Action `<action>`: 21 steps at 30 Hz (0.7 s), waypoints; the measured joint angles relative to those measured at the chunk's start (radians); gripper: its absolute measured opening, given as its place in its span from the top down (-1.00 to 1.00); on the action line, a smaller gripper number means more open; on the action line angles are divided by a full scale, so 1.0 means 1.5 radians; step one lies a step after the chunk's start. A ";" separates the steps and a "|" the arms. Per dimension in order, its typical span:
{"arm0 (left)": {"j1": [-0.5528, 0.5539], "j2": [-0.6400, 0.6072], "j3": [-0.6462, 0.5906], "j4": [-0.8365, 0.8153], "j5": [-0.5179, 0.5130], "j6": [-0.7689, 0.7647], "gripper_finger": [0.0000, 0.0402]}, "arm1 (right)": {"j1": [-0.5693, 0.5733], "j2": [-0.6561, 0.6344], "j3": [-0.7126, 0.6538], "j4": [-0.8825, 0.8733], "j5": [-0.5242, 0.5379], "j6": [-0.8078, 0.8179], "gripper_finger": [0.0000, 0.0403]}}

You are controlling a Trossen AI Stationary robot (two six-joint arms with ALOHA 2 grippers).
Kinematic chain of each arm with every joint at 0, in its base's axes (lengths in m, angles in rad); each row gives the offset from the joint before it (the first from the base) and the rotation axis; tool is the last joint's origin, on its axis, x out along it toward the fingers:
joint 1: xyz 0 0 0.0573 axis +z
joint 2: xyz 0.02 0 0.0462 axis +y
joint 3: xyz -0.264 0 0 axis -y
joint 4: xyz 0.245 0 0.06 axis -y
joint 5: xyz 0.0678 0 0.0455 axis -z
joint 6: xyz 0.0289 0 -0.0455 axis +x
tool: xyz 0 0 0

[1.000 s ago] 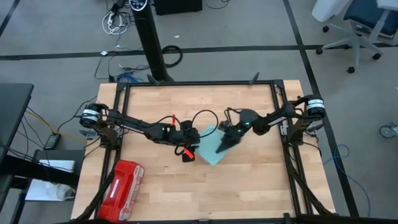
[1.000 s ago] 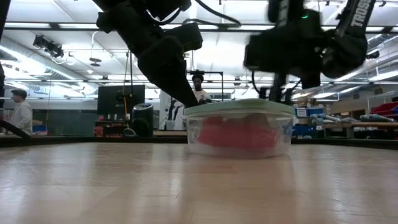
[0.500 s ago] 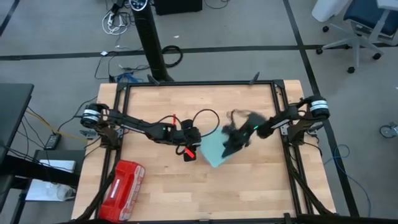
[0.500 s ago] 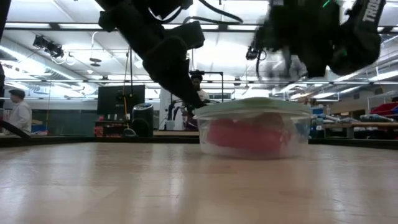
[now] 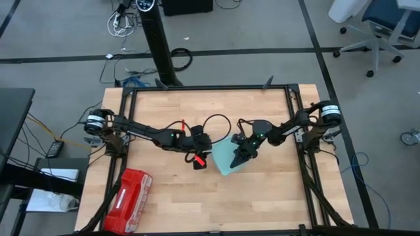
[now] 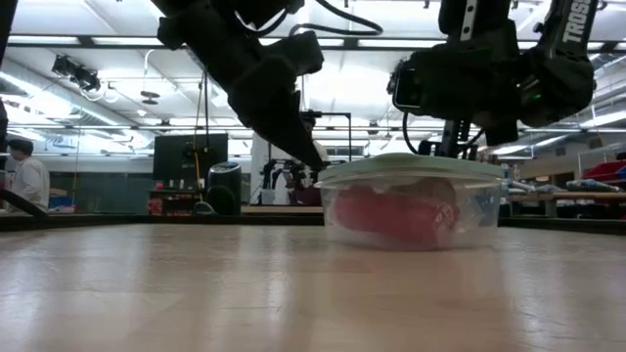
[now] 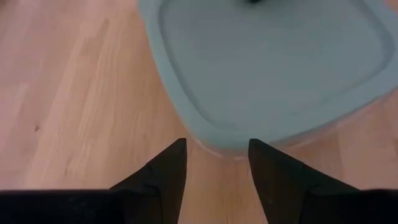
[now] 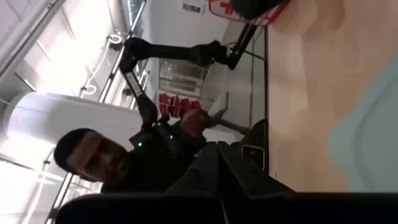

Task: Roll bandage
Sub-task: Close the green tupperware

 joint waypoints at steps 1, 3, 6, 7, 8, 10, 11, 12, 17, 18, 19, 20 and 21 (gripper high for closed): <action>0.000 -0.001 0.000 0.003 0.000 0.007 0.12 | -0.004 0.002 0.000 0.006 0.001 -0.001 1.00; 0.000 -0.004 0.000 0.003 0.001 0.008 0.12 | -0.011 0.009 0.001 0.029 0.005 0.003 1.00; 0.000 -0.007 0.001 0.042 0.022 0.005 0.12 | -0.023 0.011 0.000 0.054 0.018 0.019 1.00; 0.000 -0.007 0.001 0.050 0.034 0.004 0.12 | -0.027 0.011 0.000 0.053 0.021 0.018 1.00; 0.000 -0.008 0.001 0.061 0.043 0.003 0.12 | -0.031 0.011 0.000 0.050 0.024 0.016 1.00; 0.000 -0.006 0.001 0.083 0.054 -0.006 0.12 | -0.039 0.013 0.000 0.045 0.027 0.010 1.00; 0.000 -0.006 0.001 0.092 0.054 -0.010 0.12 | -0.042 0.014 0.000 0.048 0.026 0.010 1.00; -0.001 -0.006 0.001 0.097 0.054 -0.014 0.12 | -0.044 0.014 0.000 0.056 0.026 0.013 1.00; 0.000 -0.005 -0.012 0.117 0.054 -0.038 0.12 | -0.039 -0.010 -0.004 0.107 0.038 0.072 1.00; 0.000 -0.005 -0.016 0.122 0.054 -0.043 0.12 | -0.034 -0.017 -0.005 0.106 0.039 0.078 1.00; 0.000 -0.004 -0.020 0.125 0.054 -0.044 0.12 | -0.027 -0.023 -0.004 0.101 0.042 0.084 1.00; 0.000 -0.004 -0.024 0.132 0.054 -0.044 0.12 | -0.020 -0.029 -0.004 0.095 0.041 0.091 1.00; 0.000 -0.003 -0.027 0.145 0.054 -0.044 0.12 | -0.013 -0.033 -0.004 0.086 0.041 0.098 1.00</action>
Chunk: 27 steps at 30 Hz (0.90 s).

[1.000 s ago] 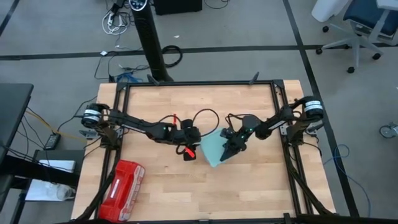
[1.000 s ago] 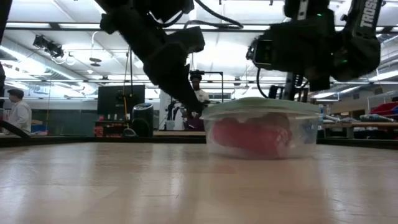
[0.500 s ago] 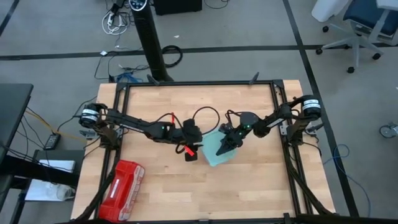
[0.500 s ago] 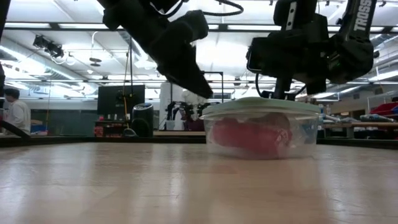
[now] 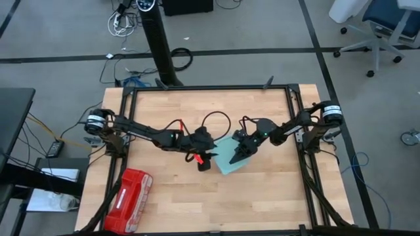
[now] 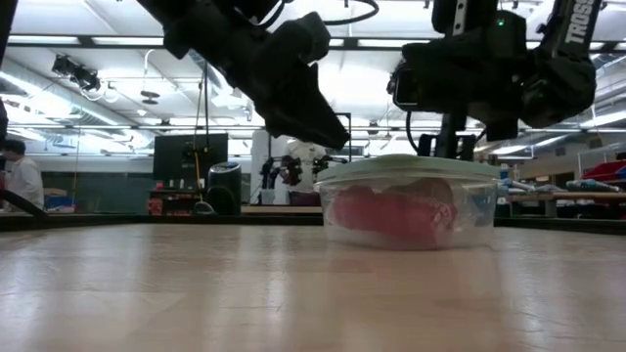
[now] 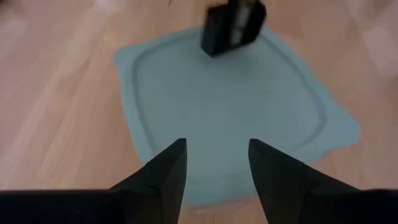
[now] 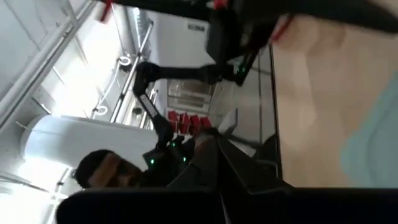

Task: Roll bandage
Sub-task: Close the green tupperware

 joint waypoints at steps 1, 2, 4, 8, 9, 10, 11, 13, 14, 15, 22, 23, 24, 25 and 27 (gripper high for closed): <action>0.000 0.002 -0.002 0.013 0.000 0.000 0.12 | 0.007 -0.001 0.000 -0.005 -0.001 0.004 1.00; 0.000 0.002 -0.004 0.026 0.004 0.000 0.12 | 0.016 -0.004 0.000 -0.005 -0.001 0.010 1.00; 0.000 0.009 -0.006 0.052 0.020 0.000 0.12 | 0.031 -0.014 0.000 0.001 0.002 0.026 1.00; 0.002 0.033 -0.005 0.071 0.032 0.000 0.12 | 0.057 -0.036 0.001 -0.036 0.019 0.043 1.00; 0.003 0.039 -0.005 0.069 0.033 0.000 0.12 | 0.062 -0.046 0.001 -0.056 0.020 0.040 1.00; 0.005 0.046 -0.005 0.071 0.033 0.000 0.12 | 0.067 -0.055 0.001 -0.075 0.023 0.035 1.00; 0.006 0.051 -0.005 0.074 0.032 0.000 0.12 | 0.070 -0.065 0.002 -0.101 0.028 0.026 1.00; 0.011 0.059 -0.005 0.071 0.032 0.000 0.12 | 0.077 -0.088 0.002 -0.156 0.040 0.009 1.00; 0.014 0.061 -0.005 0.071 0.032 0.000 0.12 | 0.079 -0.101 0.002 -0.183 0.046 0.001 1.00; 0.016 0.063 -0.005 0.071 0.032 0.000 0.12 | 0.083 -0.116 0.002 -0.212 0.050 -0.006 1.00; 0.019 0.064 -0.005 0.063 0.028 -0.002 0.12 | 0.128 -0.204 0.000 -0.369 0.075 -0.028 1.00; 0.019 0.064 -0.005 0.063 0.028 -0.002 0.12 | 0.141 -0.213 0.000 -0.382 0.070 -0.023 1.00; 0.019 0.064 -0.005 0.063 0.027 -0.002 0.12 | 0.154 -0.220 0.000 -0.395 0.068 -0.019 1.00; 0.019 0.064 -0.005 0.063 0.027 -0.002 0.12 | 0.166 -0.225 0.000 -0.406 0.067 -0.017 1.00; 0.019 0.064 -0.005 0.063 0.026 -0.002 0.12 | 0.182 -0.230 0.000 -0.438 0.076 -0.018 1.00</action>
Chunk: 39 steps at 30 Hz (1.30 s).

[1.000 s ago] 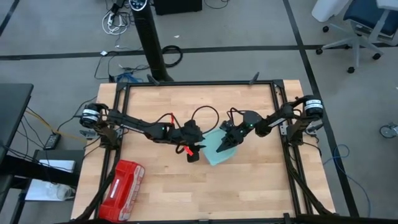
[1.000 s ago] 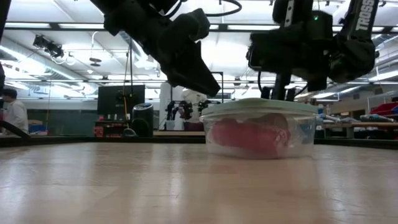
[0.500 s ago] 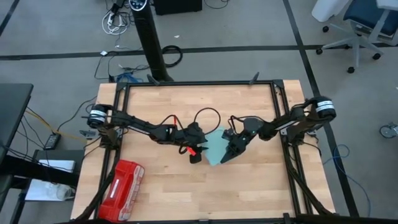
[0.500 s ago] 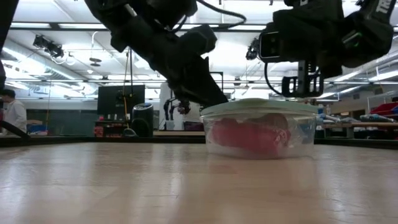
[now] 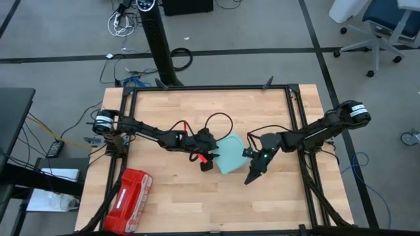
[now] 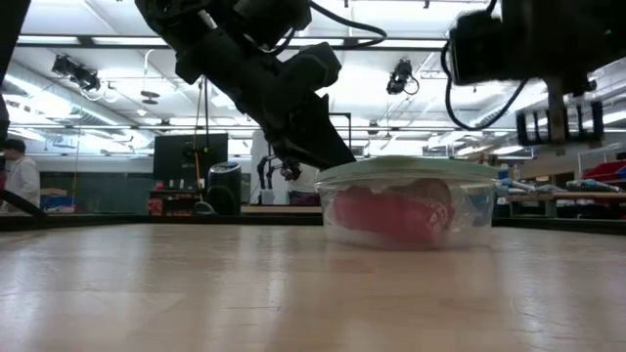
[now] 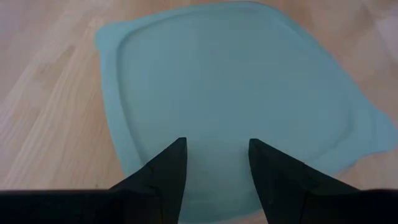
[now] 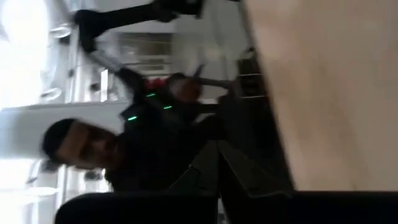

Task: Roll bandage
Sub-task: Close the green tupperware

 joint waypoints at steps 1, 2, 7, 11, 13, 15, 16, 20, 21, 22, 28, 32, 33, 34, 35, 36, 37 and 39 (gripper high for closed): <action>0.000 0.000 0.000 0.000 0.000 0.000 0.12 | 0.005 0.001 0.000 -0.022 0.009 -0.007 1.00; 0.000 0.000 0.000 0.000 0.000 0.000 0.12 | 0.009 0.004 0.000 -0.049 0.018 -0.020 1.00; -0.001 0.000 0.000 -0.001 -0.002 -0.006 0.12 | 0.006 0.026 0.000 -0.131 0.044 -0.090 1.00; -0.002 0.000 0.000 -0.002 -0.003 -0.018 0.12 | -0.023 0.030 0.000 -0.138 0.056 -0.140 1.00; -0.002 0.000 0.000 -0.006 -0.004 -0.019 0.12 | -0.043 0.029 0.000 -0.139 0.060 -0.152 1.00; -0.002 -0.001 0.000 -0.014 -0.006 -0.020 0.12 | -0.064 0.029 0.000 -0.139 0.059 -0.161 1.00; -0.002 -0.002 0.001 -0.018 -0.008 -0.020 0.12 | -0.074 0.029 0.000 -0.139 0.053 -0.166 1.00; -0.002 -0.002 0.002 -0.032 -0.024 -0.019 0.12 | -0.120 0.029 0.000 -0.135 0.043 -0.201 1.00; -0.002 -0.002 0.002 -0.034 -0.030 -0.018 0.12 | -0.132 0.029 0.000 -0.135 0.036 -0.207 1.00; -0.001 -0.002 0.002 -0.036 -0.036 -0.018 0.12 | -0.145 0.029 0.000 -0.136 0.029 -0.215 1.00; 0.007 -0.002 0.002 -0.043 -0.059 -0.021 0.12 | -0.234 0.029 0.000 -0.136 0.009 -0.268 1.00; 0.013 -0.002 0.002 -0.052 -0.083 -0.025 0.12 | -0.291 0.029 0.000 -0.132 -0.027 -0.301 1.00; 0.015 -0.002 0.002 -0.053 -0.086 -0.031 0.12 | -0.300 0.029 0.000 -0.124 -0.041 -0.300 1.00; 0.017 -0.002 0.002 -0.053 -0.087 -0.037 0.12 | -0.307 0.029 0.000 -0.111 -0.056 -0.290 1.00; 0.018 -0.002 0.002 -0.054 -0.087 -0.044 0.12 | -0.306 0.029 0.000 -0.096 -0.070 -0.276 1.00; 0.019 -0.002 0.002 -0.055 -0.087 -0.051 0.12 | -0.302 0.029 0.000 -0.080 -0.081 -0.256 1.00; 0.020 -0.002 0.002 -0.055 -0.087 -0.054 0.12 | -0.296 0.029 0.000 -0.063 -0.090 -0.235 1.00; 0.020 -0.002 0.002 -0.055 -0.087 -0.055 0.12 | -0.281 0.028 0.001 -0.033 -0.094 -0.198 1.00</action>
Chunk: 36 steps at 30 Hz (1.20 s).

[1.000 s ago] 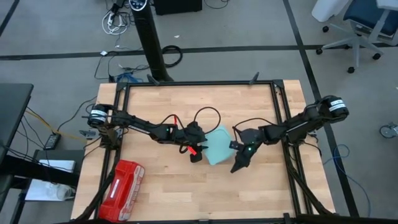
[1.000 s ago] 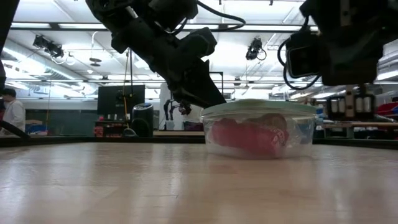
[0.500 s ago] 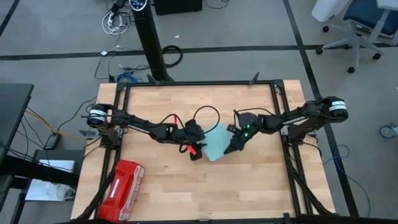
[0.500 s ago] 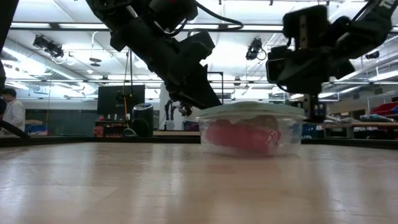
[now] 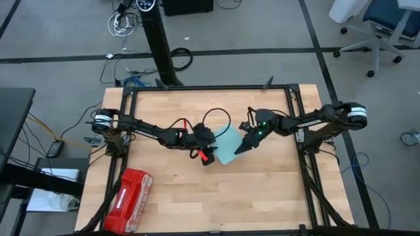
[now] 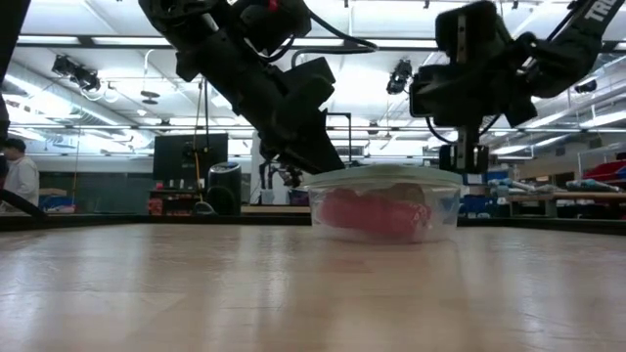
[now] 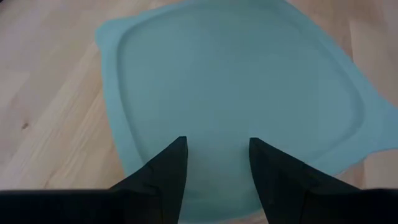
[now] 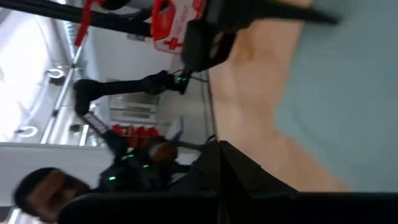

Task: Roll bandage
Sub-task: Close the green tupperware

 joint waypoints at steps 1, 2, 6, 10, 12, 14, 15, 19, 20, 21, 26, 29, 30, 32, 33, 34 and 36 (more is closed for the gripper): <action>0.000 0.000 0.000 0.000 0.000 0.000 0.12 | 0.009 -0.003 0.000 0.005 0.001 0.017 1.00; 0.000 0.000 0.000 0.000 0.000 -0.001 0.12 | 0.019 -0.006 0.000 0.006 0.003 0.029 1.00; 0.000 0.001 -0.001 0.000 0.000 -0.012 0.12 | 0.063 -0.019 0.000 0.006 0.029 0.062 1.00; 0.000 0.001 -0.001 0.000 0.000 -0.013 0.12 | 0.115 -0.022 0.000 -0.003 0.055 0.081 1.00; 0.000 0.001 -0.001 0.001 0.002 -0.015 0.12 | 0.140 -0.022 0.000 -0.026 0.080 0.082 1.00; 0.001 0.001 -0.001 0.002 0.008 -0.021 0.12 | 0.162 -0.021 0.000 -0.050 0.110 0.083 1.00; 0.001 0.001 -0.001 0.002 0.009 -0.026 0.12 | 0.171 -0.021 0.000 -0.057 0.125 0.085 1.00; 0.001 0.001 -0.001 0.002 0.010 -0.029 0.12 | 0.194 -0.021 0.000 -0.069 0.178 0.088 1.00; 0.001 0.001 -0.001 0.003 0.011 -0.030 0.12 | 0.197 -0.021 0.000 -0.073 0.194 0.090 1.00; 0.001 0.001 -0.001 0.003 0.012 -0.030 0.12 | 0.197 -0.021 0.000 -0.079 0.208 0.090 1.00; 0.001 0.000 -0.002 0.003 0.015 -0.030 0.12 | 0.197 -0.021 0.000 -0.086 0.221 0.092 1.00; 0.001 -0.001 -0.002 0.004 0.017 -0.028 0.12 | 0.197 -0.021 0.000 -0.086 0.220 0.094 1.00; 0.001 -0.001 -0.002 0.005 0.017 -0.023 0.12 | 0.194 -0.021 0.000 -0.087 0.218 0.093 1.00; 0.001 -0.001 -0.002 0.007 0.018 -0.004 0.12 | 0.185 -0.021 0.000 -0.085 0.217 0.078 1.00; 0.001 -0.001 -0.002 0.007 0.019 0.006 0.12 | 0.182 -0.021 0.000 -0.079 0.216 0.068 1.00; 0.001 -0.001 -0.002 0.009 0.019 0.015 0.12 | 0.179 -0.021 0.000 -0.068 0.216 0.060 1.00; 0.000 -0.001 -0.003 0.016 0.019 0.031 0.12 | 0.178 -0.021 0.000 -0.035 0.215 0.057 1.00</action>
